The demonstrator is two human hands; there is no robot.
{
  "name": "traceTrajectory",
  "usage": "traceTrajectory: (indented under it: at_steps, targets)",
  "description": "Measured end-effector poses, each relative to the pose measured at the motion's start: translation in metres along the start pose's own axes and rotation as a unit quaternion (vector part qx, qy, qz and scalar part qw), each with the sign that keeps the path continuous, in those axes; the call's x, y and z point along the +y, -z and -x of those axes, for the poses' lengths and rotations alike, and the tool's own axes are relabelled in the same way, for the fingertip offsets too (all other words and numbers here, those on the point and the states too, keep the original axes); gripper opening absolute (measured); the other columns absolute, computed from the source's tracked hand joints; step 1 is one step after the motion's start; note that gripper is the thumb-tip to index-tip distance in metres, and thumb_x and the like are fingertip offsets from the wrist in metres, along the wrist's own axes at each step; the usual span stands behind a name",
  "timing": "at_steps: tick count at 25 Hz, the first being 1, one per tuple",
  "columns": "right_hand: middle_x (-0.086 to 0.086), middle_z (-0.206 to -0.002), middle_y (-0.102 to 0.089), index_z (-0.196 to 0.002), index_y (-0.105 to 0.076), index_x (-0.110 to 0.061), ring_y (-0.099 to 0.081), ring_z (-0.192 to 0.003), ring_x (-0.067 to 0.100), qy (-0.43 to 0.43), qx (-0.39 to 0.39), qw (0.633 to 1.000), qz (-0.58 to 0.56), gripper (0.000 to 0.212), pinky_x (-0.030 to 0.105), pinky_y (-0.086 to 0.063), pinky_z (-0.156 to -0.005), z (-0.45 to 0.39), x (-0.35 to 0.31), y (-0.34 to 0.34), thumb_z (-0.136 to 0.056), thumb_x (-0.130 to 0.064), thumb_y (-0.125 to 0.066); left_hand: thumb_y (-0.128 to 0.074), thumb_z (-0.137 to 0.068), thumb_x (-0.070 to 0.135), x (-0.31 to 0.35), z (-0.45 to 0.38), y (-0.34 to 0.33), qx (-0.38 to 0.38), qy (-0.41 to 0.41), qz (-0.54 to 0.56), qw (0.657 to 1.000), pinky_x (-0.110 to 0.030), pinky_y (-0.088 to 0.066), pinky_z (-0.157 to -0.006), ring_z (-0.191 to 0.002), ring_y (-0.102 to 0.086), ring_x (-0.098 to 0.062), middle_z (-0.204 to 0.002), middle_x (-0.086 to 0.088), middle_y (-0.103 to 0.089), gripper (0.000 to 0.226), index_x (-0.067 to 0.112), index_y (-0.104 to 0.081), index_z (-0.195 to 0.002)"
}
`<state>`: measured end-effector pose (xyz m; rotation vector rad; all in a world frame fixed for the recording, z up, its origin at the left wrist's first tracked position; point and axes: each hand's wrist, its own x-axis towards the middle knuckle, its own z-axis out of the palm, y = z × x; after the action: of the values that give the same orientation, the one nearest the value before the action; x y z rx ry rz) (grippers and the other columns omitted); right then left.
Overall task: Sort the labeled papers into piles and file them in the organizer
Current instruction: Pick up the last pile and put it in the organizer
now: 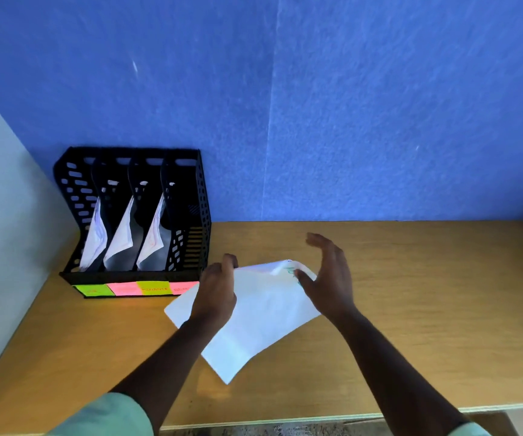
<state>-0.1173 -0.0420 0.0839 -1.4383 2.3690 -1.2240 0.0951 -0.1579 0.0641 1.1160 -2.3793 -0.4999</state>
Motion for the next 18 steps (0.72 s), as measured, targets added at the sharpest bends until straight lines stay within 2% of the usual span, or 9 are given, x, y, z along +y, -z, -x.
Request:
traceTrajectory:
  at_steps: [3,4,6,7,10,11,13,15,18]
  targets:
    - [-0.022,-0.113,-0.072,-0.122,-0.066,-0.036,-0.064,-0.107,-0.003,0.023,-0.145,0.989,-0.012,0.042,0.025,-0.051,-0.092,-0.007,-0.003,-0.007,-0.085,-0.019,-0.077,-0.043,-0.069,-0.021,0.013,-0.002,0.005,0.003,-0.043,-0.040,0.998,-0.042,-0.048,-0.083,-0.094,-0.049,-0.028,-0.090,-0.011,-0.054,0.054,0.012,-0.048,-0.111]
    - [-0.020,-0.107,-0.074,-0.115,-0.071,-0.033,-0.067,-0.099,0.000,0.000,-0.149,0.988,-0.028,0.032,0.025,-0.052,-0.086,-0.006,0.001,-0.011,-0.086,-0.020,-0.076,-0.048,-0.075,-0.018,0.015,0.000,0.004,0.032,-0.044,-0.040,0.998,-0.046,-0.047,-0.093,-0.096,-0.050,-0.029,-0.092,-0.010,-0.056,0.047,0.011,-0.051,-0.112]
    - [-0.016,-0.098,-0.076,-0.109,-0.074,-0.032,-0.069,-0.089,0.004,-0.066,-0.127,0.986,-0.081,0.025,0.024,-0.050,-0.078,0.002,0.013,-0.017,-0.087,-0.020,-0.075,-0.060,-0.088,0.001,0.004,0.010,0.001,0.130,0.008,-0.026,0.991,-0.054,-0.028,-0.115,-0.110,-0.052,-0.030,-0.109,-0.010,-0.057,0.033,0.007,-0.052,-0.119]
    - [-0.014,-0.093,-0.077,-0.105,-0.074,-0.032,-0.070,-0.085,0.006,-0.095,-0.115,0.981,-0.122,0.024,0.023,-0.052,-0.074,0.007,0.021,-0.019,-0.086,-0.017,-0.076,-0.065,-0.089,0.012,-0.005,0.016,-0.001,0.179,0.066,-0.011,0.982,-0.052,-0.019,-0.120,-0.120,-0.048,-0.031,-0.122,-0.013,-0.054,0.041,0.003,-0.048,-0.126]
    - [-0.004,-0.089,-0.079,-0.101,-0.075,-0.026,-0.073,-0.081,0.016,-0.175,-0.087,0.953,-0.230,0.022,0.036,-0.058,-0.075,0.021,0.040,-0.021,-0.087,-0.009,-0.076,-0.080,-0.079,0.018,-0.033,0.036,-0.008,0.261,0.216,0.116,0.934,-0.037,-0.028,-0.113,-0.131,-0.035,-0.033,-0.140,-0.023,-0.038,0.076,-0.006,-0.035,-0.137]
    - [0.000,-0.092,-0.079,-0.104,-0.075,-0.021,-0.074,-0.083,0.020,-0.192,-0.086,0.941,-0.265,0.021,0.039,-0.059,-0.077,0.025,0.044,-0.023,-0.088,-0.007,-0.076,-0.080,-0.078,0.015,-0.037,0.041,-0.010,0.243,0.248,0.197,0.917,-0.031,-0.032,-0.107,-0.130,-0.037,-0.031,-0.139,-0.022,-0.038,0.079,-0.005,-0.034,-0.139]
    - [0.005,-0.098,-0.079,-0.109,-0.074,-0.014,-0.074,-0.088,0.024,-0.206,-0.096,0.915,-0.332,0.022,0.042,-0.059,-0.081,0.030,0.048,-0.027,-0.089,-0.007,-0.076,-0.070,-0.082,0.022,-0.041,0.041,-0.013,0.169,0.264,0.350,0.883,-0.032,-0.043,-0.096,-0.121,-0.052,-0.031,-0.129,-0.015,-0.052,0.065,0.003,-0.039,-0.136]
    - [0.005,-0.099,-0.079,-0.110,-0.074,-0.011,-0.073,-0.088,0.022,-0.206,-0.083,0.910,-0.350,0.022,0.042,-0.058,-0.082,0.034,0.048,-0.031,-0.088,-0.012,-0.076,-0.052,-0.085,0.028,-0.040,0.042,-0.014,0.137,0.247,0.365,0.887,-0.027,-0.048,-0.088,-0.109,-0.062,-0.025,-0.116,-0.005,-0.064,0.046,0.012,-0.049,-0.128]
    - [-0.001,-0.095,-0.078,-0.106,-0.074,-0.018,-0.071,-0.085,0.019,-0.193,-0.017,0.930,-0.312,0.019,0.039,-0.056,-0.080,0.040,0.046,-0.037,-0.092,-0.007,-0.071,-0.043,-0.095,0.022,-0.036,0.050,-0.019,0.167,0.207,0.305,0.915,-0.003,-0.039,-0.079,-0.097,-0.059,0.000,-0.109,0.019,-0.061,0.034,0.025,-0.045,-0.129]
